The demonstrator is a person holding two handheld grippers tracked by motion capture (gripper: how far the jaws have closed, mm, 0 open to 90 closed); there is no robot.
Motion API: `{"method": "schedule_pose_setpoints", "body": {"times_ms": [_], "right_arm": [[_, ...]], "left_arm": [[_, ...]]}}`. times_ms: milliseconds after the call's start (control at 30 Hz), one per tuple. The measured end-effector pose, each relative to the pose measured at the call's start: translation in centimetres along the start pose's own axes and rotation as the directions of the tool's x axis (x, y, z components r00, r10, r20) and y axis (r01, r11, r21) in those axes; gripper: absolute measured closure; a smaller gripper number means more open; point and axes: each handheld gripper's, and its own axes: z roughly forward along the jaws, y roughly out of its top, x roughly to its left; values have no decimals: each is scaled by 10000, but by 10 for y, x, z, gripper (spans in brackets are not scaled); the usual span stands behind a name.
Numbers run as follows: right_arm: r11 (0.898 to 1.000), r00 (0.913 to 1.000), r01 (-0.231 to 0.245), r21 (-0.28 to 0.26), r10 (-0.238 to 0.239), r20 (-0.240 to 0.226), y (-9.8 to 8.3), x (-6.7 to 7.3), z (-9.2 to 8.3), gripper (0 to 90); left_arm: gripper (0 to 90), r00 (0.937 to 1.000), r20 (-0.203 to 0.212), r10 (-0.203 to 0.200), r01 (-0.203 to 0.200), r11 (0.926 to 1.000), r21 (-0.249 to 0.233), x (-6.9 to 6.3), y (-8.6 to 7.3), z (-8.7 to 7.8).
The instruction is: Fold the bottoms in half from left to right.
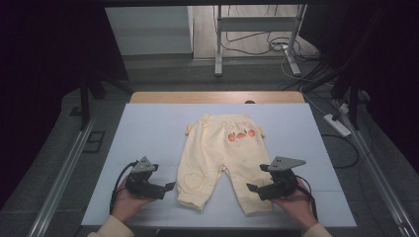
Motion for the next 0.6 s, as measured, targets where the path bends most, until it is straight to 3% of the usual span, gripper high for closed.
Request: {"method": "schedule_pose_setpoints", "body": {"times_ms": [600], "right_arm": [[9992, 9976, 394, 19, -393, -573, 18, 20, 27, 142]], "left_arm": [[43, 10000, -66, 5, -5, 10000, -49, 0, 0, -1]]}}
